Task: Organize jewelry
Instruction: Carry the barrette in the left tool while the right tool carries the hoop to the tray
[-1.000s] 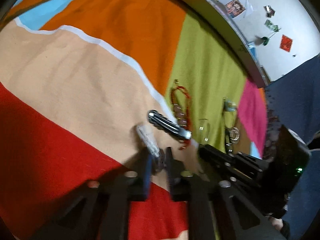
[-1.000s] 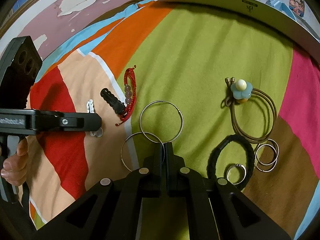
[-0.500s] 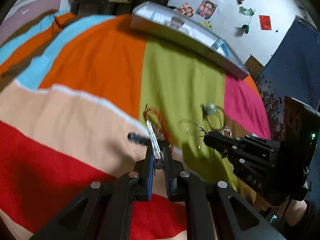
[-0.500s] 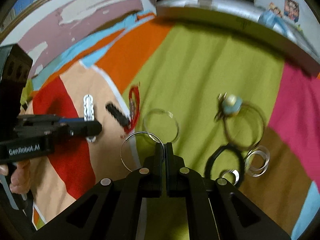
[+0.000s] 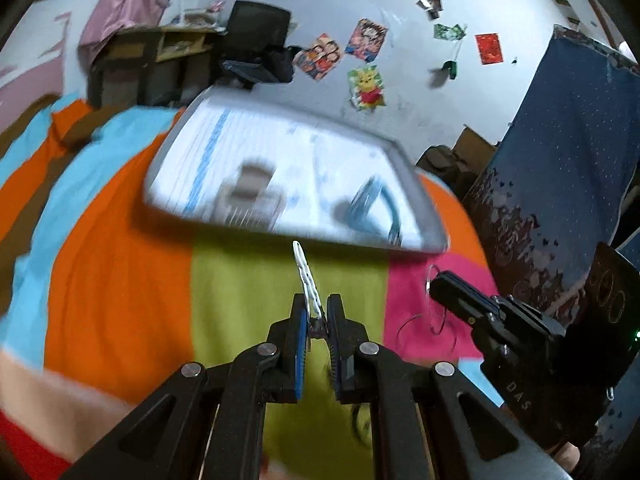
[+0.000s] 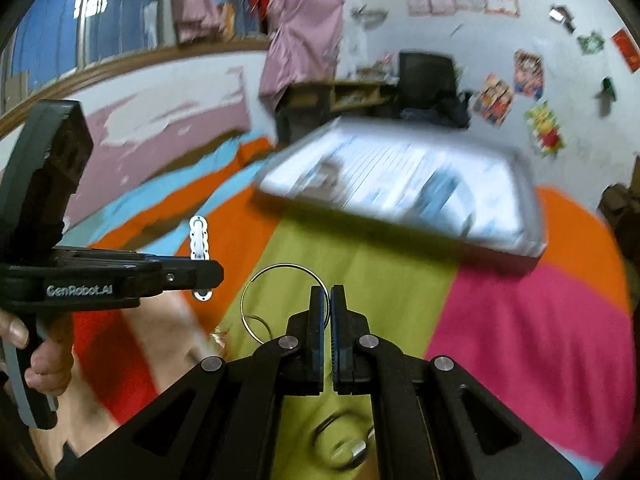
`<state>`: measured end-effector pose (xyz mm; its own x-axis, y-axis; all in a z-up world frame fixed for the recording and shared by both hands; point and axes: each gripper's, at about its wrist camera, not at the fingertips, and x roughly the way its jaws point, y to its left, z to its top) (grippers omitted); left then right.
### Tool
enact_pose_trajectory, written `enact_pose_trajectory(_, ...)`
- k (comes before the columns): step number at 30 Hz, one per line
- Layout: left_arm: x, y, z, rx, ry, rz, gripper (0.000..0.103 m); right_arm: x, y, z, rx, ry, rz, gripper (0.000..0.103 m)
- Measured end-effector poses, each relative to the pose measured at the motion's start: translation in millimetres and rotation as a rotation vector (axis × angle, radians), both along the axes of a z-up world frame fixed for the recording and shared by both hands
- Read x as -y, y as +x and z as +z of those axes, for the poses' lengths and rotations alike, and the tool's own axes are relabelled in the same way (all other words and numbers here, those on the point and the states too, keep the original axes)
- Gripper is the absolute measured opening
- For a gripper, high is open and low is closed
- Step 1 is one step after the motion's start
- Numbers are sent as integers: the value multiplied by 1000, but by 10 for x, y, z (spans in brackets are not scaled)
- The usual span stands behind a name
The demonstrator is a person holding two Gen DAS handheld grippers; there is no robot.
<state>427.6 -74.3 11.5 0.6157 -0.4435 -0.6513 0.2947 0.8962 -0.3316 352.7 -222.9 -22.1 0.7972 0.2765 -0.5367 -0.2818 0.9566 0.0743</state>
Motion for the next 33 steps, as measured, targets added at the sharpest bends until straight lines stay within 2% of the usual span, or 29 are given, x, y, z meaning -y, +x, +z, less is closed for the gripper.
enact_pose_trajectory(4, 297, 388, 140, 22, 24, -34, 10, 348, 369, 249, 62, 35, -71, 3)
enact_pose_trajectory(10, 633, 927, -23, -32, 55, -54, 10, 709, 916, 355, 82, 17, -184, 3)
enact_pose_trajectory(16, 798, 1131, -251, -81, 111, -46, 10, 980, 1247, 142, 62, 27, -270, 3)
enact_pose_trajectory(24, 802, 1096, -299, -65, 163, 0, 11, 1104, 1461, -206, -35, 58, -313, 4)
enact_pose_trajectory(26, 796, 1081, -284, -71, 164, 2, 15, 1142, 1472, -229, -51, 52, -318, 4)
enact_pose_trajectory(29, 759, 1015, -244, -66, 155, 14, 30, 1141, 1458, -222, -80, 30, -320, 6)
enact_pose_trajectory(30, 743, 987, -233, -61, 151, 19, 38, 1125, 1469, -219, -92, 19, -317, 9)
enact_pose_trajectory(31, 717, 941, -208, -50, 149, 30, 48, 1128, 1459, -207, -97, 13, -316, 19)
enact_pose_trajectory(32, 697, 899, -183, -38, 145, 37, 53, 1111, 1436, -192, -98, 8, -313, 33)
enact_pose_trajectory(33, 676, 862, -158, -23, 141, 45, 63, 1082, 1425, -175, -98, 1, -309, 39)
